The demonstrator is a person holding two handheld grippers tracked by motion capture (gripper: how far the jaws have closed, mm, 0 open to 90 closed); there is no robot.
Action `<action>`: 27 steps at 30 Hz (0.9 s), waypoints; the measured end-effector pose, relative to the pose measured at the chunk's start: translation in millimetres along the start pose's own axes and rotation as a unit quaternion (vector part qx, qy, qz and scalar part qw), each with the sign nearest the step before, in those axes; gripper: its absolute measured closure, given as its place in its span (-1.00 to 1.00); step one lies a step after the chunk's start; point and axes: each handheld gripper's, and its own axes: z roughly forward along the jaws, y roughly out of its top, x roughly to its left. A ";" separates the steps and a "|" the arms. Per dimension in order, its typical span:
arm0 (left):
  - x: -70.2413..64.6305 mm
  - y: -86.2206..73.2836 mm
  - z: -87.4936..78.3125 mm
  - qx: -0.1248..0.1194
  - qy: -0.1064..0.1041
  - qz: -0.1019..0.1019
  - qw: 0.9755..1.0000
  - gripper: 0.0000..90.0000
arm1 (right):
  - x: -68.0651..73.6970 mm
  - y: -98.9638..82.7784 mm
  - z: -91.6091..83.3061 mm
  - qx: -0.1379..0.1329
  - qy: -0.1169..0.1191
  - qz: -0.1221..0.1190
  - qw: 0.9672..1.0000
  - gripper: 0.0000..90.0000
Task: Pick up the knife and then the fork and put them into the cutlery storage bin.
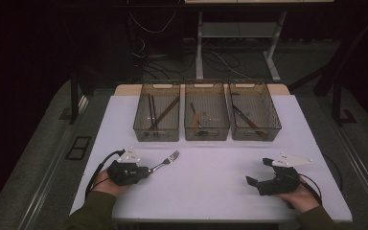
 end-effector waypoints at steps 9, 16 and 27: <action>0.3 1.3 -0.3 -0.001 -0.001 -0.018 1.000 0.70 | -2.7 1.1 -0.3 0.005 0.011 0.025 1.000 -0.93; -5.4 8.1 -2.9 -0.017 0.007 -0.012 1.000 0.70 | -2.9 5.0 -1.9 0.020 0.019 0.023 0.999 -0.93; -28.3 29.1 -6.6 -0.056 -0.010 0.008 0.998 0.70 | -0.4 16.7 -3.2 0.036 0.064 0.045 0.996 -0.84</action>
